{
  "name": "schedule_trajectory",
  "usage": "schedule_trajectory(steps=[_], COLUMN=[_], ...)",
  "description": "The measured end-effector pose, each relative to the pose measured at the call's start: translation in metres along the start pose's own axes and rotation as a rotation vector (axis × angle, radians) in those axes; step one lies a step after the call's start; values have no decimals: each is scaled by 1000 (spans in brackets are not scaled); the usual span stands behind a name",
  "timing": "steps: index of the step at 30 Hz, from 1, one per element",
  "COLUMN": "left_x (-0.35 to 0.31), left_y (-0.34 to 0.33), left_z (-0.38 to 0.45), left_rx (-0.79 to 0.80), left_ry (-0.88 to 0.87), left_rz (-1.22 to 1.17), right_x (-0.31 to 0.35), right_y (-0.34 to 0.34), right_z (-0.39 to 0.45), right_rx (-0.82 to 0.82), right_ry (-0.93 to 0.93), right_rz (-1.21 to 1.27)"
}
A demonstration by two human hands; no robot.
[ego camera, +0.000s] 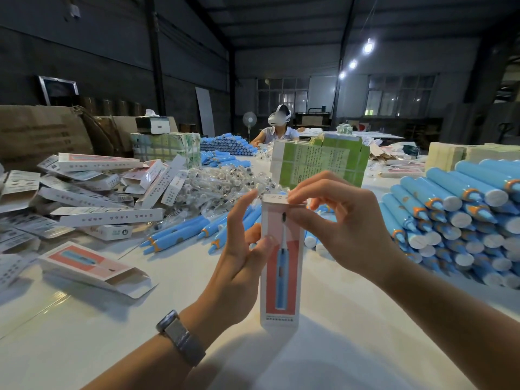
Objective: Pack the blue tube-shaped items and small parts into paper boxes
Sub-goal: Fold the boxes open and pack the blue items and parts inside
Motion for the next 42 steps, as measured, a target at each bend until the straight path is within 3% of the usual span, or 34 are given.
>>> schedule_trajectory(steps=[10,14,21,42], left_x=[-2,-4,-3,-8], left_y=[-1,-2,-1,-7], left_z=[0,0,0,-3], left_rx=[10,13,12,52], left_ry=[-7,-11,-27,-82], left_rz=[43,42,62,140], right_x=[5,4,13,25], right_y=[1,1,3,4], right_z=[1,0,4,4], right_rx=[56,83,53,23], right_ry=[-121,-136,8,-6], right_rz=[152,58,-133,-237])
Point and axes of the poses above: each hand's wrist, its own z-axis towards the middle knuckle, its own y-axis out of the back of the hand, x = y × z, the point moved 2 cm from there along z, towards the middle knuckle, and after that the axes turned 10 degrees about -z, right-handed, at the moved point
